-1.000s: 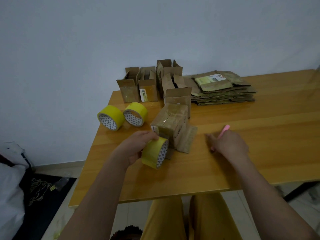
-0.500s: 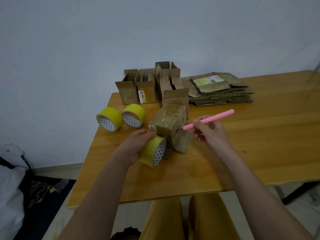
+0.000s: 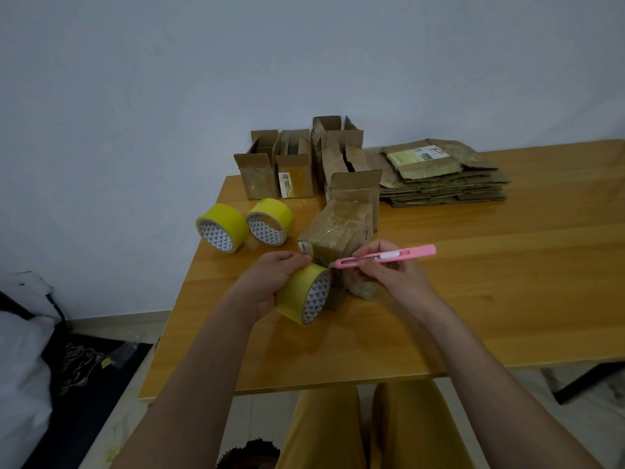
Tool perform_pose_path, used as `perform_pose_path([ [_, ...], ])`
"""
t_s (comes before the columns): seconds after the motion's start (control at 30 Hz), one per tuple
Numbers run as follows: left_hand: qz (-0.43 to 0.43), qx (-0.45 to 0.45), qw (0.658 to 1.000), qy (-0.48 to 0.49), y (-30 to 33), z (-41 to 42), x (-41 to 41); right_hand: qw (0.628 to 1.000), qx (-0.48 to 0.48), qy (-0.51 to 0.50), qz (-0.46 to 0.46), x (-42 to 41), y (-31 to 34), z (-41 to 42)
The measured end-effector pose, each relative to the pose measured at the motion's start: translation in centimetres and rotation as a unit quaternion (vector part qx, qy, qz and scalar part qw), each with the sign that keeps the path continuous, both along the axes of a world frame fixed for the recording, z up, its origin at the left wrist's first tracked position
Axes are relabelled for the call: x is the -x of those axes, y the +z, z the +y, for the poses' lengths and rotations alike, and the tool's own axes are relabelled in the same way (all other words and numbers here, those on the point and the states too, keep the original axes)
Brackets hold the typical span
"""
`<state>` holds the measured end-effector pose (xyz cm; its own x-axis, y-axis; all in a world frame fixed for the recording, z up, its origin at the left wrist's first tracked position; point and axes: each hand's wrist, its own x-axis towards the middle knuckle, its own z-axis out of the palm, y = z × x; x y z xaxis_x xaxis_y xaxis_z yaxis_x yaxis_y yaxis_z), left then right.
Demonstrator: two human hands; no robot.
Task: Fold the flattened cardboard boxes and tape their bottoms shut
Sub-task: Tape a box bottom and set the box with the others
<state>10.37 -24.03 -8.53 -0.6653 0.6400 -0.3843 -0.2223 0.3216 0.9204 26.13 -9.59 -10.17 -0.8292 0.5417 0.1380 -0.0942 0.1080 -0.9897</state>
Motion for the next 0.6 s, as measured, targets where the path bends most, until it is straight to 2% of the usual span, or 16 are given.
perform_pose_path([
  [0.3,0.004,-0.002,1.000,-0.003,-0.05,0.15,0.11,0.997,-0.067,0.002,0.027,0.37,-0.01,0.12],
  [0.5,0.013,0.006,1.000,-0.009,0.00,0.31,-0.06,0.986,-0.164,-0.024,-0.015,0.68,0.12,-0.03],
  [0.6,0.023,0.010,1.000,-0.015,0.04,0.49,-0.24,0.984,-0.174,-0.022,-0.028,0.31,0.84,-0.07],
])
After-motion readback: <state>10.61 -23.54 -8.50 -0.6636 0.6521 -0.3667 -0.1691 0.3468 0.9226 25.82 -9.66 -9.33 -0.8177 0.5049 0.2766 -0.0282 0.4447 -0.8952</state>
